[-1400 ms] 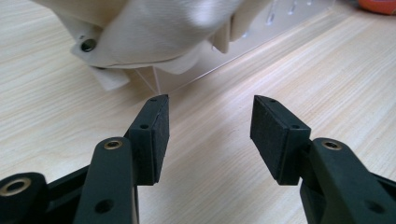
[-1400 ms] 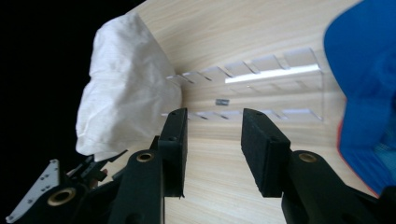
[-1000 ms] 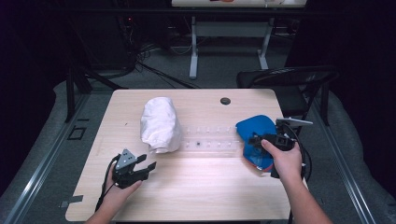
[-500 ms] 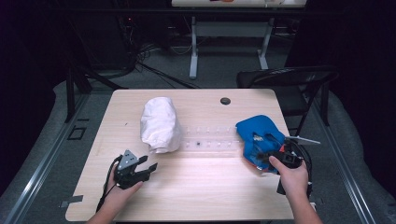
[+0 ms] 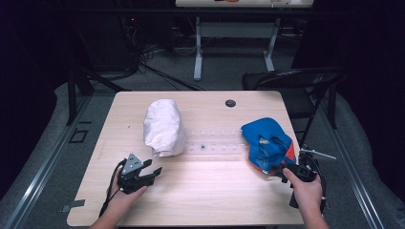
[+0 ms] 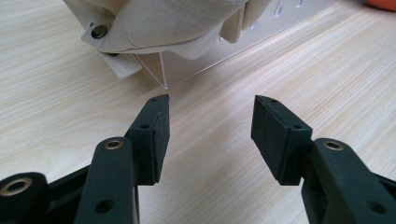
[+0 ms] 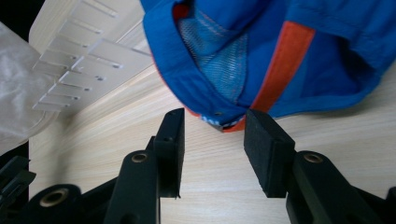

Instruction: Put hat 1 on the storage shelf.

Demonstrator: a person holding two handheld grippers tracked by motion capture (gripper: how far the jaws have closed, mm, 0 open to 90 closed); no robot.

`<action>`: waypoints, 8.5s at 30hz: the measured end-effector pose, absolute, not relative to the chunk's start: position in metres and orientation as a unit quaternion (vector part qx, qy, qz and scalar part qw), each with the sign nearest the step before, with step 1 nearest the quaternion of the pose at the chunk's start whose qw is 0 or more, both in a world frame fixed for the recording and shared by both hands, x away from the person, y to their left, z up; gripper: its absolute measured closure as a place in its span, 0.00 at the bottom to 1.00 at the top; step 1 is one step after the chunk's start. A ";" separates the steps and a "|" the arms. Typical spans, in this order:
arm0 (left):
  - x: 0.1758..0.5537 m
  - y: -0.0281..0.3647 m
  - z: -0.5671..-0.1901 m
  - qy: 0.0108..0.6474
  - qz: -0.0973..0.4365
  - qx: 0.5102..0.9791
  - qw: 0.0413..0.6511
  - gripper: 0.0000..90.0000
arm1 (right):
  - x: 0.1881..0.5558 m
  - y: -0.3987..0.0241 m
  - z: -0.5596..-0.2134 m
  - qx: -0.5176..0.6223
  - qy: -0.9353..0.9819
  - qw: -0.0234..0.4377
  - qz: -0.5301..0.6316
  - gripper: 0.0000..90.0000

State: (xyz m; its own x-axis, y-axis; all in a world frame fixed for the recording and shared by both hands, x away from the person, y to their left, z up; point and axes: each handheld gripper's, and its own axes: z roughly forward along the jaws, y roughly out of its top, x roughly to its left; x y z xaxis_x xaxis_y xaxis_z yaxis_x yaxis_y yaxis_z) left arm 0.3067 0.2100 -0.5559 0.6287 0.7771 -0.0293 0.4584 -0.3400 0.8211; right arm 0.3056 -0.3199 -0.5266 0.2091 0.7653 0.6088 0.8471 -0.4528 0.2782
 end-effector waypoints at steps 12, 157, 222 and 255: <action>0.306 0.208 -0.557 0.384 0.188 0.799 0.423 0.53 | 0.308 -0.335 -0.549 -0.787 -0.497 0.081 -0.356 0.61; 0.309 0.212 -0.556 0.382 0.191 0.797 0.428 0.54 | 0.396 -0.244 -0.290 -0.603 -0.601 0.152 -0.502 0.86; 0.292 0.164 -0.538 0.326 0.191 0.813 0.443 0.54 | 0.431 -0.276 -0.297 -0.610 -0.634 0.150 -0.450 0.86; 0.366 0.008 -0.518 0.275 0.204 0.827 0.447 0.96 | 0.437 -0.245 -0.295 -0.600 -0.637 0.154 -0.459 0.86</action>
State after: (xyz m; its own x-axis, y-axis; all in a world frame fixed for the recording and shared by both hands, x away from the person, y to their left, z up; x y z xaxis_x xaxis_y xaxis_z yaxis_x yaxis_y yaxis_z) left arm 0.3665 0.0080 -0.5177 0.7665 0.6358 0.0909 0.2717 -0.4492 0.8511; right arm 0.4370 -0.2454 -0.2949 -0.2323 0.6236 0.7465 0.9054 -0.1417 0.4001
